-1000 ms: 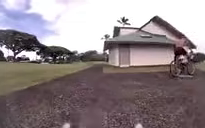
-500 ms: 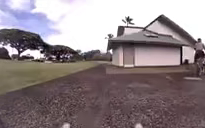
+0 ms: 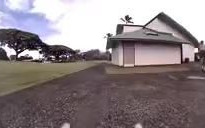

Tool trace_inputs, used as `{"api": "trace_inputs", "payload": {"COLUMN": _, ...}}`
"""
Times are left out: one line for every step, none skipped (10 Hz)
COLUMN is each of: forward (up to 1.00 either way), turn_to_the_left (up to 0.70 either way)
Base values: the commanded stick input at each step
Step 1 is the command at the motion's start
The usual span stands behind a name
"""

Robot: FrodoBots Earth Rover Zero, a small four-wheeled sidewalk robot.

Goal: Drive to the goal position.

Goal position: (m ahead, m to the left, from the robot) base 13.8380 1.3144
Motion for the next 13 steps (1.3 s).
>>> {"api": "trace_inputs", "payload": {"forward": 0.70, "turn_to_the_left": 0.14}}
{"api": "trace_inputs", "payload": {"forward": 0.70, "turn_to_the_left": 0.00}}
{"api": "trace_inputs", "payload": {"forward": 0.70, "turn_to_the_left": 0.00}}
{"api": "trace_inputs", "payload": {"forward": 0.70, "turn_to_the_left": 0.00}}
{"api": "trace_inputs", "payload": {"forward": 0.70, "turn_to_the_left": 0.00}}
{"api": "trace_inputs", "payload": {"forward": 0.70, "turn_to_the_left": 0.07}}
{"api": "trace_inputs", "payload": {"forward": 0.70, "turn_to_the_left": 0.32}}
{"api": "trace_inputs", "payload": {"forward": 0.70, "turn_to_the_left": 0.35}}
{"api": "trace_inputs", "payload": {"forward": 0.70, "turn_to_the_left": 0.35}}
{"api": "trace_inputs", "payload": {"forward": 0.70, "turn_to_the_left": 0.22}}
{"api": "trace_inputs", "payload": {"forward": 0.70, "turn_to_the_left": 0.04}}
{"api": "trace_inputs", "payload": {"forward": 0.70, "turn_to_the_left": 0.01}}
{"api": "trace_inputs", "payload": {"forward": 0.70, "turn_to_the_left": 0.00}}
